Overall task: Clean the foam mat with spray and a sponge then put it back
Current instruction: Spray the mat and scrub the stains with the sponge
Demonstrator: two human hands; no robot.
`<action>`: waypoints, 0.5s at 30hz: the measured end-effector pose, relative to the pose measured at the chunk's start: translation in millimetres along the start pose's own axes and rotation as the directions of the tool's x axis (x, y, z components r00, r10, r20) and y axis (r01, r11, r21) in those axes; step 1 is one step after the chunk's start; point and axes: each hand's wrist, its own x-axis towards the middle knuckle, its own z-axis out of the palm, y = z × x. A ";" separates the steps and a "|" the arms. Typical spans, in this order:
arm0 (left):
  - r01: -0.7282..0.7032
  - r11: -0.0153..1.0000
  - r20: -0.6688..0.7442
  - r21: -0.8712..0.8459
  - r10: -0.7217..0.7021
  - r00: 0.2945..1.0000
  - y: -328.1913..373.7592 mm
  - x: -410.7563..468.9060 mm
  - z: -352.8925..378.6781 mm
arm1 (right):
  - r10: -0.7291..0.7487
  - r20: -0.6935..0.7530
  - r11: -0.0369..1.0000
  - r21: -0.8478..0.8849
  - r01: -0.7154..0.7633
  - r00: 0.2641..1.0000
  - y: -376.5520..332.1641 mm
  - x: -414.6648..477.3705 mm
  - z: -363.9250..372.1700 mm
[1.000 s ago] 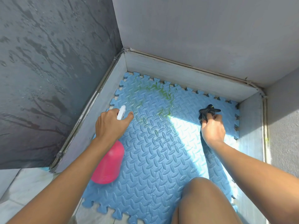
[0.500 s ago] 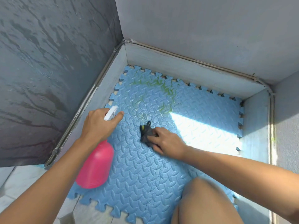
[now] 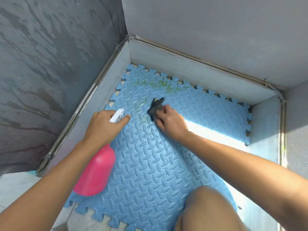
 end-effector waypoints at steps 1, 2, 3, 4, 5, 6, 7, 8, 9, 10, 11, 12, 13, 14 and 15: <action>0.001 1.000 0.008 -0.001 -0.001 1.000 1.0 0.1 0.6 | -0.227 0.113 0.974 0.032 0.225 0.967 -14.5 -16.7 3.5; 0.007 1.000 0.019 -0.002 -0.007 1.000 0.8 0.4 0.9 | -0.412 0.210 0.911 0.060 0.409 0.887 -21.6 -30.0 5.0; 0.020 1.000 0.034 0.000 -0.020 0.999 0.2 0.2 0.2 | -0.535 0.277 0.839 0.067 0.539 0.798 -20.1 -37.0 5.0; 0.032 0.999 0.050 0.014 -0.033 0.998 -1.0 -0.5 -0.6 | -0.593 0.295 0.793 0.052 0.607 0.749 -13.8 -37.3 2.8; 0.042 0.998 0.065 0.039 -0.045 0.997 -1.9 -2.6 -0.9 | -0.594 0.272 0.789 0.016 0.614 0.757 -4.8 -33.2 1.2; 0.055 0.996 0.065 0.064 -0.059 0.996 -3.3 -5.9 -0.8 | -0.544 0.214 0.828 -0.018 0.561 0.811 4.4 -27.4 -0.5; 0.075 0.994 0.054 0.082 -0.080 0.995 -5.1 -9.8 -0.9 | -0.438 0.128 0.894 -0.040 0.446 0.890 12.0 -20.3 -2.3; 0.096 0.991 0.040 0.094 -0.100 0.994 -6.4 -13.1 -0.7 | -0.263 0.054 0.963 -0.044 0.265 0.963 17.1 -12.9 -6.2; 0.107 0.989 0.034 0.103 -0.111 0.993 -7.6 -15.0 -0.4 | -0.055 0.006 0.997 -0.044 0.055 0.998 20.5 -7.9 -8.3; 0.106 0.988 0.036 0.109 -0.110 0.993 -8.4 -15.2 -0.3 | 0.129 -0.035 0.991 -0.042 -0.130 0.991 20.4 -6.1 -7.7; 0.098 0.989 0.045 0.107 -0.103 0.994 -8.8 -14.1 -1.0 | 0.241 -0.066 0.969 -0.038 -0.244 0.968 16.3 -7.2 -4.7; 0.085 0.991 0.048 0.100 -0.090 0.995 -9.2 -12.2 -2.9 | 0.262 -0.083 0.963 -0.036 -0.266 0.961 7.1 -10.3 -0.7; 0.078 0.993 0.041 0.088 -0.082 0.996 -9.4 -10.0 -5.9 | 0.207 -0.085 0.977 -0.025 -0.210 0.975 -5.6 -14.8 3.4; 0.079 0.994 0.020 0.073 -0.081 0.997 -9.7 -7.4 -9.4 | 0.082 -0.069 0.997 -0.009 -0.083 0.994 -18.4 -18.9 8.5; 0.085 0.995 -0.014 0.059 -0.084 0.996 -9.2 -4.8 -13.8 | -0.083 -0.021 0.997 0.005 0.083 0.996 -31.5 -22.2 12.4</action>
